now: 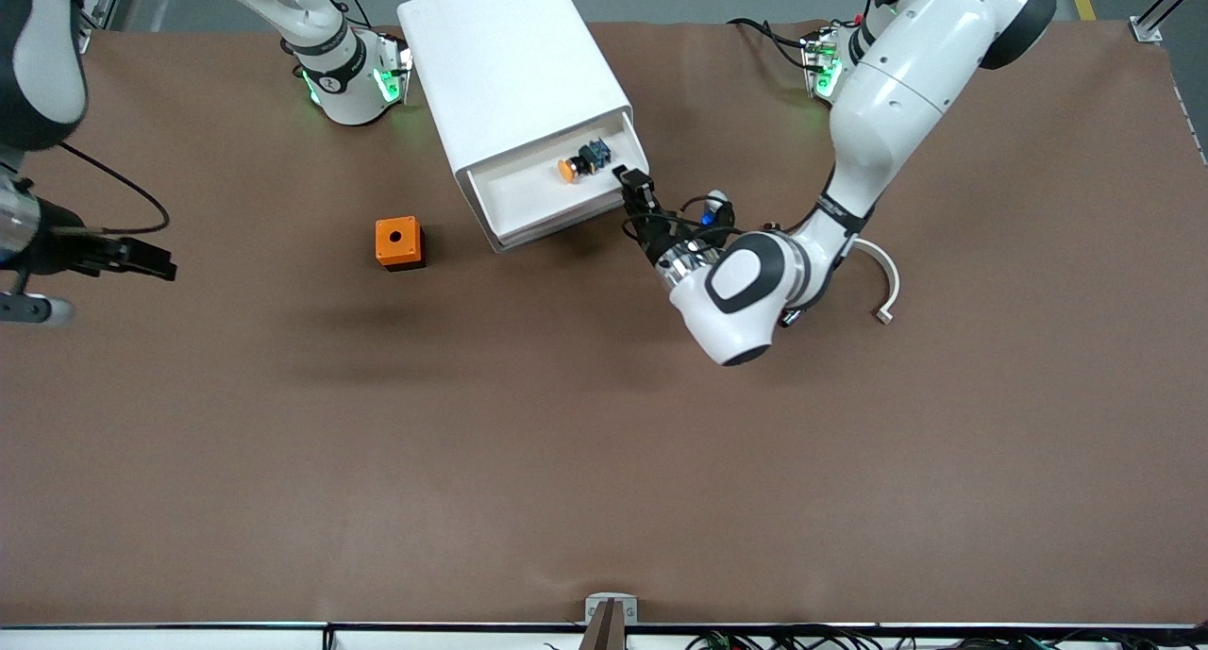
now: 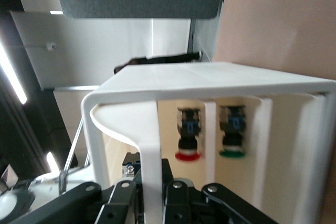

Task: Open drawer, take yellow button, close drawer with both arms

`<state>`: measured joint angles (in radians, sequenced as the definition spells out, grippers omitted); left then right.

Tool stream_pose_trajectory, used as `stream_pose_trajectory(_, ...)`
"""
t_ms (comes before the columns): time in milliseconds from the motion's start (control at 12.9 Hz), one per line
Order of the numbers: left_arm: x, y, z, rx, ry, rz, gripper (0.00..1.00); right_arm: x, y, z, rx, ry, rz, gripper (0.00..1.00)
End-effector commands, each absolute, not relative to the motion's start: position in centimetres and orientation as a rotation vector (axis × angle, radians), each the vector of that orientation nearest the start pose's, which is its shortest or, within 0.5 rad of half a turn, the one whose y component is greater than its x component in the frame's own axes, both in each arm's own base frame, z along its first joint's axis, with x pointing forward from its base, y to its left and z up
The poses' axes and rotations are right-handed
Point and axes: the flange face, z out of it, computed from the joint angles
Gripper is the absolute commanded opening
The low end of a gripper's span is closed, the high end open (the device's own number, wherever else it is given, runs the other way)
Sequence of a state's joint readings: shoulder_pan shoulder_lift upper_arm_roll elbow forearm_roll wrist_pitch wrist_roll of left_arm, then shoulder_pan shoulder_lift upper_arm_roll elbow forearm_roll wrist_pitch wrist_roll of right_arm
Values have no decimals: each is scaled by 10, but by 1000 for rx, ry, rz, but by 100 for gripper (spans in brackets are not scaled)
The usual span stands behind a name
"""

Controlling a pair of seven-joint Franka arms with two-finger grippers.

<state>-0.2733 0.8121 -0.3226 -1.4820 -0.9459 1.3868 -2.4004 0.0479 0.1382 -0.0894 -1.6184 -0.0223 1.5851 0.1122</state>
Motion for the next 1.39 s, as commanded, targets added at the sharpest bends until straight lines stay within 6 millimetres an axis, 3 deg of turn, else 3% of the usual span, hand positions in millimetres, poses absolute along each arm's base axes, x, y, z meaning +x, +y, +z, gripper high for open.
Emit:
stream_pose_trajectory(0, 528, -387, 250, -950, -1758, 1585, 9, 569, 67, 554, -3160, 485, 261, 100)
stream_pose_trajectory(155, 533, -382, 249, -945, -1768, 1594, 22, 549, 143, 554, -3103, 710, 305, 100)
stream_pose_trajectory(386, 536, -382, 253, -1059, -1752, 1659, 89, 511, 261, 548, -3047, 930, 268, 100)
stream_pose_trajectory(464, 539, -382, 257, -1140, -1739, 1701, 99, 502, 286, 546, -2986, 1003, 272, 100)
stream_pose_trajectory(696, 559, -373, 272, -1506, -1670, 1883, 99, 469, 354, 540, -2918, 1113, 232, 100)
stream_pose_trajectory(928, 575, -372, 298, -2027, -1503, 1903, 99, 443, 416, 508, -2880, 1225, 197, 100)
stream_pose_trajectory(1082, 583, -365, 313, -2387, -1352, 1742, 99, 437, 441, 489, -2847, 1291, 175, 100)
stream_pose_trajectory(1314, 600, -357, 332, -2764, -1250, 1351, 99, 428, 479, 455, -2802, 1356, 144, 100)
